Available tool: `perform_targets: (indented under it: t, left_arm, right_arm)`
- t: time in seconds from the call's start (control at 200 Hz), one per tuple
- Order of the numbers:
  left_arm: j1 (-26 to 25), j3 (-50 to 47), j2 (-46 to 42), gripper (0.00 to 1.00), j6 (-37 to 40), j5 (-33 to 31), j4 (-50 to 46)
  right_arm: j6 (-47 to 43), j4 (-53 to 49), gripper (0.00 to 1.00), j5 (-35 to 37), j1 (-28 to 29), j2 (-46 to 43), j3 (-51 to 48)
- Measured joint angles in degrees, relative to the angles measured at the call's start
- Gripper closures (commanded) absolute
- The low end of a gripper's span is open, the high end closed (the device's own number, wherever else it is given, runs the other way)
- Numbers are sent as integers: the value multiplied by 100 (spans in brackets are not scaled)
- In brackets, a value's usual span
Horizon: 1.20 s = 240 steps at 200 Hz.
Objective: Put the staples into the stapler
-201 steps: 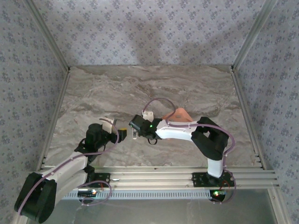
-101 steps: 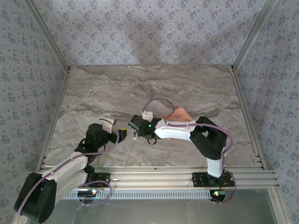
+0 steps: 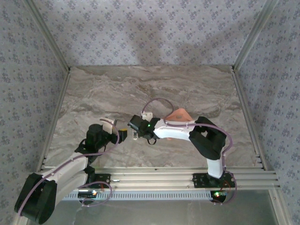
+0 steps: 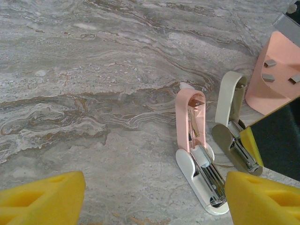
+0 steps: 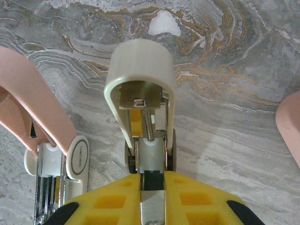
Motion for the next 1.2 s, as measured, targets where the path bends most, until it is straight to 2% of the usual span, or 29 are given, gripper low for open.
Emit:
perform_targets:
  t: [0.785,1.199]
  left_arm:
    - [0,0,33,22,0,0,0]
    - [0,0,33,22,0,0,0]
  right_arm:
    - [2,-280,82,-98,0,116,210]
    - [-70,-354,70,-146,11,175,286]
